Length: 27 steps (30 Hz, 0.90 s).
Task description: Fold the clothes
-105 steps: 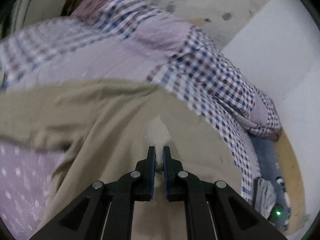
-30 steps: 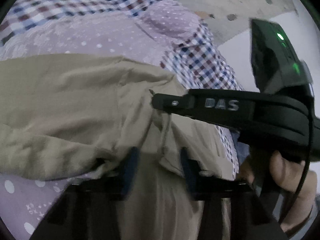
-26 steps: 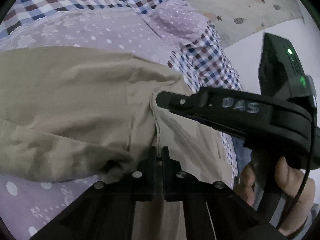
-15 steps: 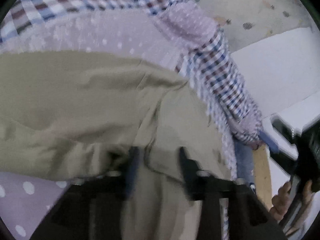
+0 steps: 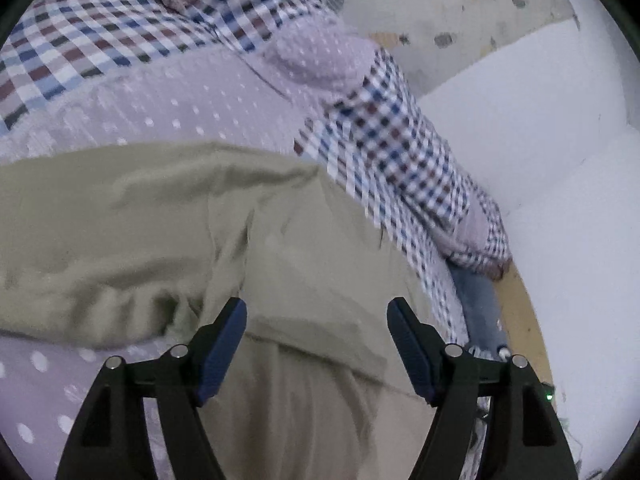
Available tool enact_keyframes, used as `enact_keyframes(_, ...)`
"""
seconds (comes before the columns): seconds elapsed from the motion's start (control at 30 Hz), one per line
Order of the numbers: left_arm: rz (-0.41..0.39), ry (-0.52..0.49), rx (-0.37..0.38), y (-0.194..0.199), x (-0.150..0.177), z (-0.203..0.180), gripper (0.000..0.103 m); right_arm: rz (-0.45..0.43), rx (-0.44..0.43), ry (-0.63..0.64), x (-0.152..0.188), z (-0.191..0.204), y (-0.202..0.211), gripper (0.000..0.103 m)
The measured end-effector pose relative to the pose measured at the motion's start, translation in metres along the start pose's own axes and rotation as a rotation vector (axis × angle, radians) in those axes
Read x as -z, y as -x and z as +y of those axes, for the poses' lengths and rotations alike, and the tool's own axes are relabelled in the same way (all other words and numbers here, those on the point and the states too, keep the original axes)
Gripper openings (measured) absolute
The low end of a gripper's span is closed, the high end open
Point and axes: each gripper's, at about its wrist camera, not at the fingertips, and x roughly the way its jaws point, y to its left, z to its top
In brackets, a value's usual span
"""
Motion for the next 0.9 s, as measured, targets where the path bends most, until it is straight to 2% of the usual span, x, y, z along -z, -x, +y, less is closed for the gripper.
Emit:
enact_keyframes(0.13,0.024,-0.042,-0.009,-0.009,0.006,-0.008,0.076,0.098,-0.036,-0.056,0.049,-0.024,-0.034,0.077)
enact_keyframes(0.23,0.032,-0.051,-0.029,-0.010,0.011,-0.007,0.076,0.116,-0.031,-0.036,0.065,-0.025,-0.051,0.077)
enact_keyframes(0.3,0.033,-0.045,-0.032,-0.010,0.012,-0.005,0.076,0.115,-0.023,-0.013,0.071,-0.023,-0.057,0.073)
enact_keyframes(0.4,0.034,-0.036,-0.036,-0.010,0.013,-0.002,0.076,0.105,-0.011,0.028,0.076,-0.018,-0.061,0.041)
enact_keyframes(0.43,0.035,-0.033,-0.037,-0.010,0.013,-0.001,0.076,0.110,0.001,0.048,0.075,-0.016,-0.060,0.016)
enact_keyframes(0.47,0.035,-0.035,-0.039,-0.009,0.014,-0.001,0.076,0.115,0.013,0.068,0.073,-0.015,-0.058,0.003)
enact_keyframes(0.6,0.029,-0.051,-0.050,-0.003,0.015,-0.002,0.076,0.120,0.069,0.042,0.068,-0.026,-0.052,0.005)
enact_keyframes(0.67,0.022,-0.052,-0.052,0.003,0.015,-0.002,0.076,0.116,0.150,-0.005,0.069,-0.036,-0.045,0.008)
enact_keyframes(0.7,0.017,-0.050,-0.052,0.007,0.015,-0.001,0.076,0.120,0.210,-0.023,0.072,-0.040,-0.041,0.013)
enact_keyframes(0.8,-0.004,-0.038,-0.049,0.020,0.013,0.004,0.076,0.107,0.216,-0.091,0.089,-0.060,-0.017,0.013)
enact_keyframes(0.9,-0.034,-0.016,-0.046,0.037,0.009,0.011,0.076,0.081,0.169,-0.139,0.105,-0.068,0.006,0.024)
